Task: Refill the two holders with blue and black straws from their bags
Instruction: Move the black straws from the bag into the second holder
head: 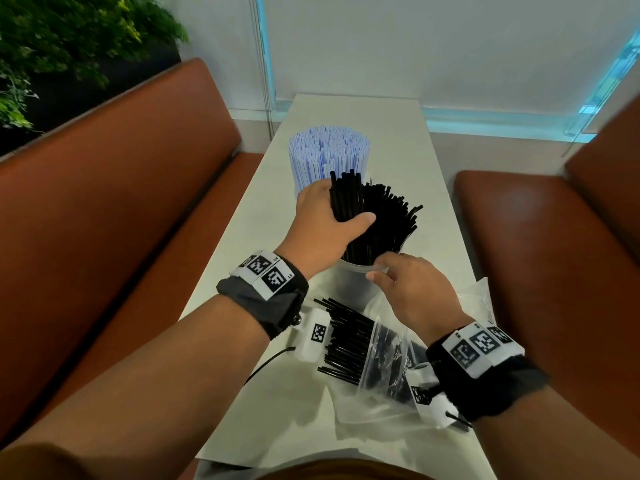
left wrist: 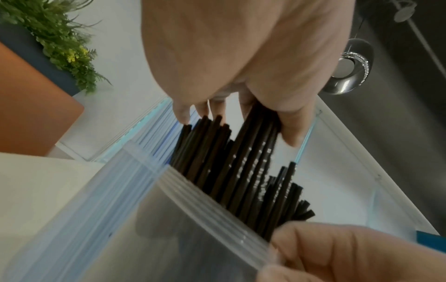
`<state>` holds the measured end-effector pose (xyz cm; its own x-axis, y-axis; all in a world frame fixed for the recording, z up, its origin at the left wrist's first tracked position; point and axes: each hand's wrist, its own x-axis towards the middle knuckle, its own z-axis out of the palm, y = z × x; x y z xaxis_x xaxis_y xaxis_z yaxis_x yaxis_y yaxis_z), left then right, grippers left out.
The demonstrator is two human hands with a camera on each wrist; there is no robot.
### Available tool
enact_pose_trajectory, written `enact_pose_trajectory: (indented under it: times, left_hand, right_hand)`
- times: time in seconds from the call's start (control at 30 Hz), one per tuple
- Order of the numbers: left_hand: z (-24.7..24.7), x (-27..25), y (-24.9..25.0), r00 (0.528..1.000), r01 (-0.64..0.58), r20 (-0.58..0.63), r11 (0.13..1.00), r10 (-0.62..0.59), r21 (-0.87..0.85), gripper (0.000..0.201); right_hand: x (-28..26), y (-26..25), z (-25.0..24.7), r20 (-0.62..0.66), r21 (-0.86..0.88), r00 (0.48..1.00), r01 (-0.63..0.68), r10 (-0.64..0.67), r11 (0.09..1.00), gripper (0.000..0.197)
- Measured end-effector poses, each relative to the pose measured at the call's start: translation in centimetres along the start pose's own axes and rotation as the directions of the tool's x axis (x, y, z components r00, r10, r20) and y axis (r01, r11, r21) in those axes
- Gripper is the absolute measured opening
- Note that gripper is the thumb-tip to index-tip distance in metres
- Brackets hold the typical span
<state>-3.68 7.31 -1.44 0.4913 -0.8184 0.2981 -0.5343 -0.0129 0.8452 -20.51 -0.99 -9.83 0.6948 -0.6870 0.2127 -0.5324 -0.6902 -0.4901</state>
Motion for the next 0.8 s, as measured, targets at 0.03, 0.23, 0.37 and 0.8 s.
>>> enact_pose_trajectory:
  times: [0.03,0.23,0.37,0.8]
  left_hand:
    - [-0.3,0.1,0.1,0.999,-0.003,0.04,1.0,0.003,-0.004,0.032]
    - [-2.1,0.4,2.0,0.98,-0.175,-0.082,0.983,0.18,0.062,0.09]
    - [-1.3,0.1,2.8,0.939,-0.344,0.11,0.893,0.326,0.289,0.06]
    - [0.0,-0.8,1.7,0.886,-0.424,0.419,0.715,0.199,0.556,0.066]
  right_hand:
    - [0.0,0.0,0.0,0.0,0.0,1.0,0.0,0.0,1.0,0.019]
    - [0.1,0.2,0.1,0.002,0.007,1.0,0.008,-0.008,1.0,0.019]
    - [0.0,0.1,0.0,0.009,0.014,1.0,-0.002,0.002,1.0,0.021]
    - [-0.1,-0.2,-0.2,0.03,0.047,0.999,-0.017,0.015,0.999,0.021]
